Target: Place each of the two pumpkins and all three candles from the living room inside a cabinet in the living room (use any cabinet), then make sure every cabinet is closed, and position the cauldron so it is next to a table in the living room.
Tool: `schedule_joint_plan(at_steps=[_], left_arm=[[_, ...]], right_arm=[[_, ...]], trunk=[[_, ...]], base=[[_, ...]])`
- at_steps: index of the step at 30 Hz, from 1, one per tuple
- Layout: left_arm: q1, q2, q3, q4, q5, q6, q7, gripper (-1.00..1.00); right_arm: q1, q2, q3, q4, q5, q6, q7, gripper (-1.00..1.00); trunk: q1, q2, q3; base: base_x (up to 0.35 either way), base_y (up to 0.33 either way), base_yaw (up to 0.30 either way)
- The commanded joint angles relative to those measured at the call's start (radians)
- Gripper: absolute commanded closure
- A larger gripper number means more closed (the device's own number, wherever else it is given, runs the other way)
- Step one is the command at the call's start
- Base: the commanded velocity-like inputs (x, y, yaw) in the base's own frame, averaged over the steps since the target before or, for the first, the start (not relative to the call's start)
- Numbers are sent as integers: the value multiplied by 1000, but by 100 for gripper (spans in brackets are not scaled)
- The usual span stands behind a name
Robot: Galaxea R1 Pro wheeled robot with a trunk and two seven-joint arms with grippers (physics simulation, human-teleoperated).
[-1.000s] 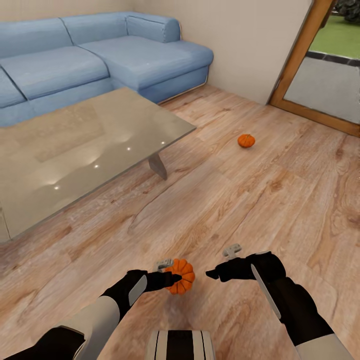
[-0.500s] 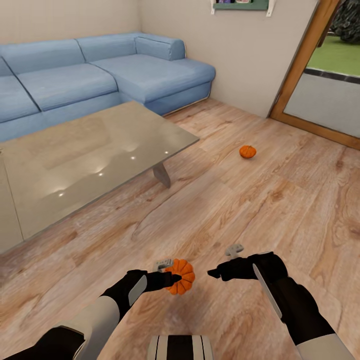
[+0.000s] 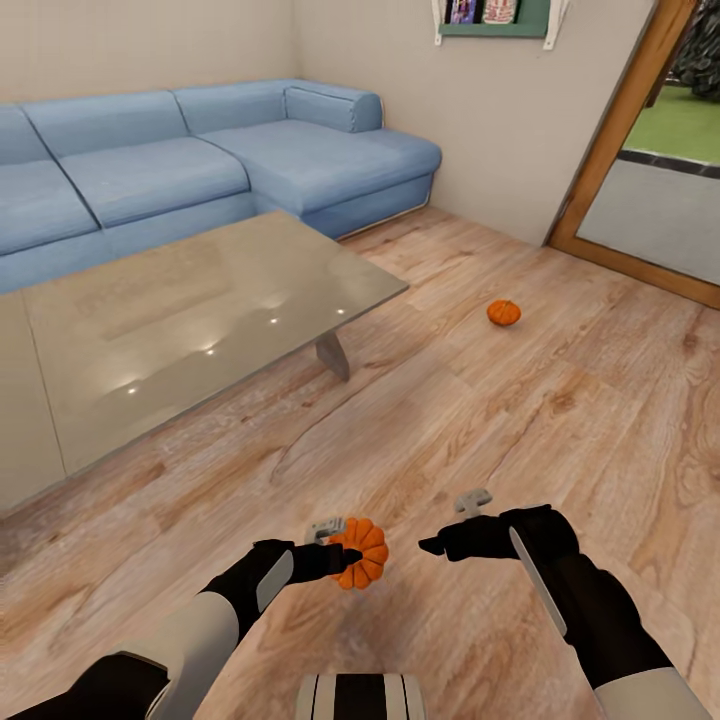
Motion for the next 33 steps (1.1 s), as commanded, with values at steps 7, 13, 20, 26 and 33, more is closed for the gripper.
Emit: schedule_joint_plan(at_steps=[7, 13, 20, 26, 33], left_arm=[[0, -1, -4, -1, 5, 3, 5, 100], [0, -1, -4, -1, 4, 3, 6, 100], [0, -2, -6, -1, 4, 3, 5, 100], [0, -3, -6, 0, 4, 4, 5, 100], [0, -4, -6, 0, 4, 5, 2, 100]], right_arm=[[0, -1, 0, 1, 2, 3, 3, -100], [0, -1, -1, 2, 2, 3, 3, -100], [0, -1, -1, 2, 2, 2, 3, -100], [0, -1, 0, 2, 2, 2, 3, -100], [0, -1, 0, 3, 1, 2, 4, -100]], trunk=[[0, 0, 10], [0, 0, 19], [0, 0, 29], [0, 0, 39], [0, 0, 49]], base=[[0, 0, 78], [0, 0, 73], [-47, -181, 71], [-86, -277, 69], [-106, -269, 67]])
